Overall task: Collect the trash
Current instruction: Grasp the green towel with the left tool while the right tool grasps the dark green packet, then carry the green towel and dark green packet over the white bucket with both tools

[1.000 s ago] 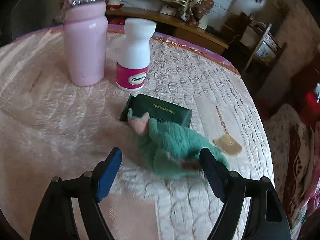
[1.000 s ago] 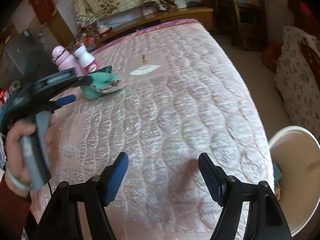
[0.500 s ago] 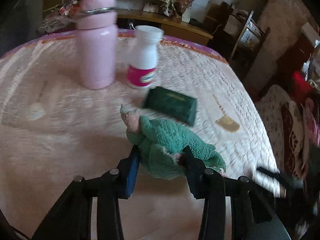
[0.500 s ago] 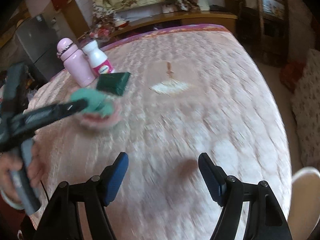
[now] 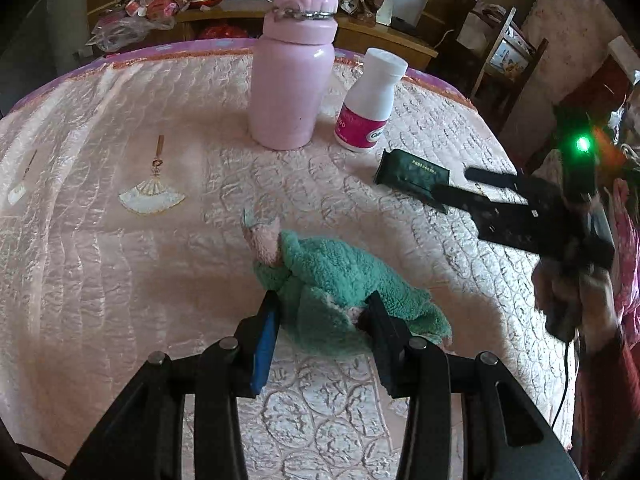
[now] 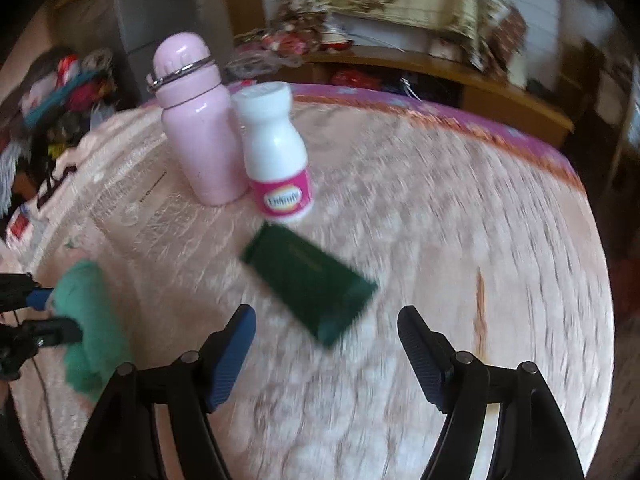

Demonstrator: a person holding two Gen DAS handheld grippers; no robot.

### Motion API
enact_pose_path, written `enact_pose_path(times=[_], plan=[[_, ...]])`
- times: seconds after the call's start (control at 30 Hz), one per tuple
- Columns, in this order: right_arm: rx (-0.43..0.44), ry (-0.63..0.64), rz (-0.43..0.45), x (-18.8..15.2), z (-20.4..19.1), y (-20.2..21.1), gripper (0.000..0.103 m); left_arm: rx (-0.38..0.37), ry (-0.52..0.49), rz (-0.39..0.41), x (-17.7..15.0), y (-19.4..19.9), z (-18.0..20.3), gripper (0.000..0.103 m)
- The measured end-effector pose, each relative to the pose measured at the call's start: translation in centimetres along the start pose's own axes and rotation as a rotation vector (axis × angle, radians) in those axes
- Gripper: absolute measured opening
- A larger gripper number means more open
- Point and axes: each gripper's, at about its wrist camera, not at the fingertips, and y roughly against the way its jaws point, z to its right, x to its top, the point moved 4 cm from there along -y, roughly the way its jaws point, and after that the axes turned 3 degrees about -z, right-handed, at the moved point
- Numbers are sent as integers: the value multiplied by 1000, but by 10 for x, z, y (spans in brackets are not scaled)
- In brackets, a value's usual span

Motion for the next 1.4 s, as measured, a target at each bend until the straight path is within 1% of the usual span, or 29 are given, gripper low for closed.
enact_pose_path(times=[0.1, 0.17, 0.2, 0.27, 0.33, 0.4, 0.43, 0.47, 0.5, 0.57, 0.7, 0.8, 0.87, 1.0, 1.13, 1.27, 1.4], plan=[[-4, 65, -23, 14, -4, -13, 77, -5, -7, -27, 2, -9, 4, 47], [4, 87, -49, 21, -6, -25, 77, -3, -12, -25, 4, -14, 9, 50], [1, 96, -65, 23, -6, -31, 77, 6, -10, -16, 5, -18, 11, 53], [11, 96, -92, 23, -4, -39, 77, 15, 8, -2, 6, -22, 11, 55], [41, 68, -116, 19, -2, -47, 77, 16, 41, 12, 7, -27, 11, 58], [31, 61, -95, 14, -3, -44, 76, 13, 55, 26, 8, -30, 10, 58], [39, 51, -86, 10, -4, -42, 72, 15, 55, 30, 9, -31, 11, 58], [38, 47, -79, 7, -4, -39, 56, 17, 55, 37, 9, -31, 11, 55], [32, 39, -72, 4, -4, -35, 42, 17, 55, 42, 8, -29, 12, 51], [48, -12, -66, -2, -3, -27, 42, 8, 52, 48, 4, -25, 13, 46], [69, -97, -23, -26, -1, 1, 42, -29, 27, 45, -8, -10, 23, 44], [72, -132, 7, -45, -3, 27, 42, -24, -32, 63, -24, 6, 41, 44], [65, -157, 22, -63, -4, 46, 42, -39, -56, 60, -35, 12, 53, 44], [59, -224, 30, -102, -7, 78, 42, -35, -102, 62, -55, 20, 75, 44], [10, -247, 43, -137, -9, 105, 42, -48, -132, 57, -74, 27, 96, 44], [3, -294, 55, -174, -14, 135, 42, -52, -183, 67, -91, 37, 121, 44], [-29, -329, 80, -197, -12, 158, 42, -64, -225, 71, -103, 43, 143, 44]])
